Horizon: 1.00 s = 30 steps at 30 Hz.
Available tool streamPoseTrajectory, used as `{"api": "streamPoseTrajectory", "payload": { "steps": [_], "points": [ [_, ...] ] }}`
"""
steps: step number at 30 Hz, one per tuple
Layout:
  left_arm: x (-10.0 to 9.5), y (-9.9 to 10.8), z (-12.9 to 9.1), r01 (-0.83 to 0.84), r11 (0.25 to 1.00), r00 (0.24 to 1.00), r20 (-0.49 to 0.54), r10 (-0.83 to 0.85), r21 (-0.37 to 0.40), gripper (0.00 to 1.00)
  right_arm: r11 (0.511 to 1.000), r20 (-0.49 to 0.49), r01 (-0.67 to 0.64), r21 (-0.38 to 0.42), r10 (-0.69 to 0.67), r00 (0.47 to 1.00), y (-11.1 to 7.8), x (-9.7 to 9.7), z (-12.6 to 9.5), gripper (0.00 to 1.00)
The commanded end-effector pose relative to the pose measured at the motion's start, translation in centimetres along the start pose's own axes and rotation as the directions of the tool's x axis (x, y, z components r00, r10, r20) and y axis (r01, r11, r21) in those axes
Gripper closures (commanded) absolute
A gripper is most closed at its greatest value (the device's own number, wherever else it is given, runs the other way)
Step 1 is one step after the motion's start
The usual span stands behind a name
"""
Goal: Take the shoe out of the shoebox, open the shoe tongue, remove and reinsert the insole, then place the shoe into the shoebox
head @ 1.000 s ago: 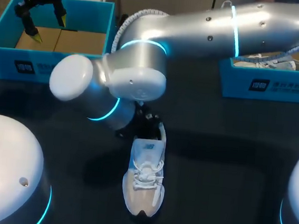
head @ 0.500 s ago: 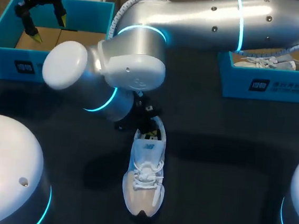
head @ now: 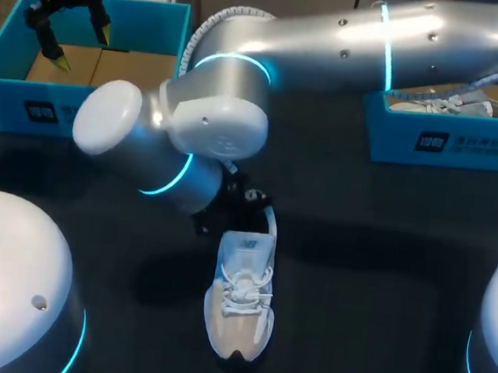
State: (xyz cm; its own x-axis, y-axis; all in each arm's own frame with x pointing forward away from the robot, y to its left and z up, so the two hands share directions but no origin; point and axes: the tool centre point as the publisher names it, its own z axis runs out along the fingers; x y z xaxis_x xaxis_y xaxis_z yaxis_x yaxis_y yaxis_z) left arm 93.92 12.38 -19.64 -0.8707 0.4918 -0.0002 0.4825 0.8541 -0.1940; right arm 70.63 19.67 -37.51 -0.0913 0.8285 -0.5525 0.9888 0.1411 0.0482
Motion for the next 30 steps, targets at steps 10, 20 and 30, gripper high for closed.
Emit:
{"api": "streamPoseTrajectory", "payload": {
  "steps": [10,20,30],
  "points": [
    [0.0,0.0,0.0,0.000,1.000,1.000,-0.001,0.000,-0.002,0.00,0.812,0.033,-0.582,0.038,0.581,0.813,-2.7,0.7,2.3,1.00],
    [0.0,0.0,0.0,0.000,1.000,1.000,-0.001,0.000,-0.002,0.00,0.805,-0.091,-0.579,0.128,0.591,0.802,-2.4,2.0,4.7,1.00],
    [0.0,0.0,0.0,0.000,1.000,1.000,-0.001,0.000,-0.002,0.00,0.841,-0.278,-0.532,0.100,0.537,0.796,-0.9,2.4,1.7,1.00]
  ]
}}
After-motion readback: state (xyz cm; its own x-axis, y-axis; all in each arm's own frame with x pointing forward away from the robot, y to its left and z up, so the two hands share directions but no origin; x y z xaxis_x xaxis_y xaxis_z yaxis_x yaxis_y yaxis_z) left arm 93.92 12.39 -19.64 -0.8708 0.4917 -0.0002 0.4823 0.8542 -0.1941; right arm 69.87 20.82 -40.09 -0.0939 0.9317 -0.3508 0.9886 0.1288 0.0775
